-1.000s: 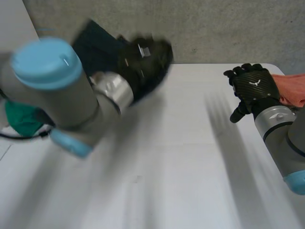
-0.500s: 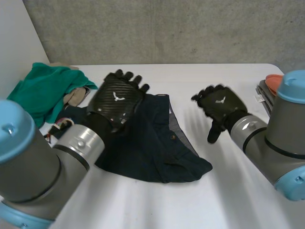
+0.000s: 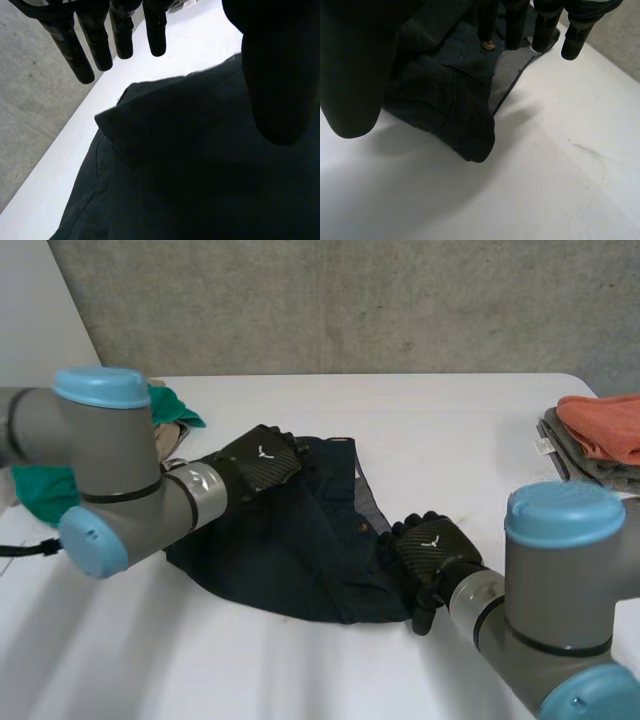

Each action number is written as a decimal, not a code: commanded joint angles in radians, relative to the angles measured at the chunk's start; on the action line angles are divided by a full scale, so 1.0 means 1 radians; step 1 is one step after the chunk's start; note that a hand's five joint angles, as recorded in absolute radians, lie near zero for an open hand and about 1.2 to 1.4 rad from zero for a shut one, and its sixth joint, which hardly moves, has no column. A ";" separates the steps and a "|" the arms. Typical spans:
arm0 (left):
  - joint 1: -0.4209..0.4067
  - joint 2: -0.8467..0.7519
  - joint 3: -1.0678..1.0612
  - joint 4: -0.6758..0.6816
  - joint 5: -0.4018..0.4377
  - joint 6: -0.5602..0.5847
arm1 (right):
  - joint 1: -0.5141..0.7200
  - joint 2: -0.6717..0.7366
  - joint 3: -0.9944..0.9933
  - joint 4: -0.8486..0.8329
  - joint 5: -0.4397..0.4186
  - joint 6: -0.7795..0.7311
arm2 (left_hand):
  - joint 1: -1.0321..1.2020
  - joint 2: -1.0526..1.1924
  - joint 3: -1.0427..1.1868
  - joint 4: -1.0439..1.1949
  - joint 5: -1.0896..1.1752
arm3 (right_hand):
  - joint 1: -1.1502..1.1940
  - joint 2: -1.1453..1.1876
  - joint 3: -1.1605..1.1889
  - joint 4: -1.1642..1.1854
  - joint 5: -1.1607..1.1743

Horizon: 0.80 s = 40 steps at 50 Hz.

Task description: Fold the laundry.

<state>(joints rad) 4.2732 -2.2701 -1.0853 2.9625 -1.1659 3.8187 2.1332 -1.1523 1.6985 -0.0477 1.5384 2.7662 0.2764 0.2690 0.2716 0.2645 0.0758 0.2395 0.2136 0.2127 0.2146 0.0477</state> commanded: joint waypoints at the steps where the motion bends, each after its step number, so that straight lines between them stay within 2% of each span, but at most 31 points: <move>1: -0.007 -0.166 0.169 0.000 -0.049 0.062 | 0.036 0.010 0.044 -0.119 0.006 0.033 | -0.010 -0.003 -0.005 0.002 0.016 | 0.026 0.052 0.053 0.051 0.043; 5: -0.009 -0.223 0.232 0.000 -0.072 0.088 | 0.047 0.039 0.044 -0.153 0.009 0.049 | 0.265 0.272 0.270 0.277 0.291 | 0.204 0.230 0.231 0.229 0.222; 6: -0.010 -0.244 0.255 0.000 -0.081 0.094 | 0.045 0.051 0.041 -0.165 0.009 0.049 | 0.507 0.514 0.512 0.519 0.533 | 0.412 0.437 0.438 0.436 0.429; 9: -0.013 -0.258 0.272 0.004 -0.103 0.110 | 0.039 0.074 0.030 -0.173 0.003 0.047 | 0.942 0.950 0.947 0.954 0.968 | 0.700 0.726 0.727 0.725 0.718; 10: -0.015 -0.253 0.274 0.009 -0.132 0.122 | 0.036 0.085 0.014 -0.172 0.008 0.043 | 1.118 1.125 1.123 1.130 1.144 | 0.986 1.012 1.013 1.011 1.003; 11: -0.016 -0.244 0.272 0.013 -0.152 0.128 | 0.033 0.086 0.004 -0.169 0.009 0.039 | 1.120 1.127 1.125 1.132 1.146 | 1.155 1.181 1.182 1.180 1.172; 14: -0.024 -0.163 0.237 0.041 -0.243 0.124 | 0.010 0.073 -0.022 -0.155 0.035 0.036 | 1.120 1.127 1.125 1.132 1.146 | 1.157 1.183 1.184 1.182 1.174; 17: -0.032 -0.059 0.176 0.067 -0.288 0.105 | -0.015 0.014 -0.037 -0.147 0.052 0.032 | 1.120 1.127 1.125 1.132 1.146 | 1.157 1.183 1.184 1.182 1.174; 21: -0.044 0.188 0.036 0.115 -0.296 0.064 | -0.059 -0.142 -0.086 -0.126 0.031 -0.009 | 1.120 1.127 1.125 1.132 1.146 | 1.157 1.183 1.184 1.182 1.174; 22: -0.044 0.290 -0.012 0.130 -0.298 0.049 | -0.065 -0.197 -0.121 -0.088 0.007 -0.052 | 1.120 1.127 1.125 1.132 1.146 | 1.157 1.183 1.184 1.182 1.174; 25: -0.041 0.443 -0.076 0.142 -0.302 0.021 | -0.075 -0.274 -0.196 0.021 -0.027 -0.111 | 1.120 1.127 1.125 1.132 1.146 | 1.157 1.183 1.184 1.182 1.174; 26: -0.035 0.545 -0.106 0.138 -0.308 0.001 | -0.084 -0.317 -0.264 0.114 -0.043 -0.135 | 1.120 1.127 1.125 1.132 1.146 | 1.157 1.183 1.184 1.182 1.174; 29: -0.026 0.723 -0.155 0.081 -0.313 -0.033 | -0.110 -0.366 -0.380 0.268 -0.053 -0.145 | 1.120 1.127 1.125 1.132 1.146 | 1.157 1.183 1.184 1.182 1.174; 30: -0.023 0.763 -0.162 0.061 -0.313 -0.040 | -0.130 -0.385 -0.457 0.367 -0.060 -0.145 | 1.120 1.127 1.125 1.132 1.146 | 1.157 1.183 1.184 1.182 1.174; 33: -0.001 0.886 -0.179 -0.023 -0.304 -0.065 | -0.156 -0.392 -0.587 0.524 -0.086 -0.154 | 1.120 1.127 1.125 1.132 1.146 | 1.157 1.183 1.184 1.182 1.174; 37: 0.034 0.919 -0.191 -0.132 -0.290 -0.106 | -0.147 -0.366 -0.684 0.643 -0.113 -0.175 | 1.120 1.127 1.125 1.132 1.146 | 1.157 1.183 1.184 1.182 1.174; 40: 0.059 0.903 -0.202 -0.200 -0.281 -0.132 | -0.128 -0.336 -0.703 0.672 -0.113 -0.201 | 1.120 1.127 1.125 1.132 1.146 | 1.157 1.183 1.184 1.182 1.174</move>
<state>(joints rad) 4.2807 -1.3794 -1.2747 2.9192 -1.4672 3.7393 1.9845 -1.5428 1.0905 0.5022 1.4438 2.5998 1.1686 1.1939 1.1897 1.1993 0.9818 1.0979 1.1683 1.1854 1.1960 1.0185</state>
